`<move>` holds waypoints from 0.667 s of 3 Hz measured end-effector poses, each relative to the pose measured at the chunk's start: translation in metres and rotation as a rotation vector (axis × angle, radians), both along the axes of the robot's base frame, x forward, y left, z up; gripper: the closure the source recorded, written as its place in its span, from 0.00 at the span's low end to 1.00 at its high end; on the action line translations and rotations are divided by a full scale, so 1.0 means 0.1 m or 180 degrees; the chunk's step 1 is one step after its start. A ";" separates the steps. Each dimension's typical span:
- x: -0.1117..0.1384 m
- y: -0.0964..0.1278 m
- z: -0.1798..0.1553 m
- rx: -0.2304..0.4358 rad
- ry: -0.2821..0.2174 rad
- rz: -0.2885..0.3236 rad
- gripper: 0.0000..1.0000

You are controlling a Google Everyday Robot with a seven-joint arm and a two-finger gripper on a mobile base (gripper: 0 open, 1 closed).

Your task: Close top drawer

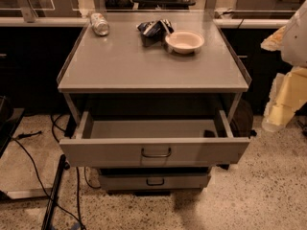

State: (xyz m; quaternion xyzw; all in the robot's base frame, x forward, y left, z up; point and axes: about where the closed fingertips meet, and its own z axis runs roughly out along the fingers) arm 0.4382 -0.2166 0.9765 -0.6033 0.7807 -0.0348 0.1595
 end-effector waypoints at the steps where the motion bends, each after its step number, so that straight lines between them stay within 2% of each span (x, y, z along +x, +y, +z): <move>1: 0.00 0.00 0.00 0.0000 0.0000 0.0000 0.00; 2: 0.00 0.00 0.00 0.0000 0.0000 0.0000 0.17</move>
Offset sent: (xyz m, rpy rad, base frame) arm 0.0000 0.0000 0.0000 0.0000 0.0000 0.0000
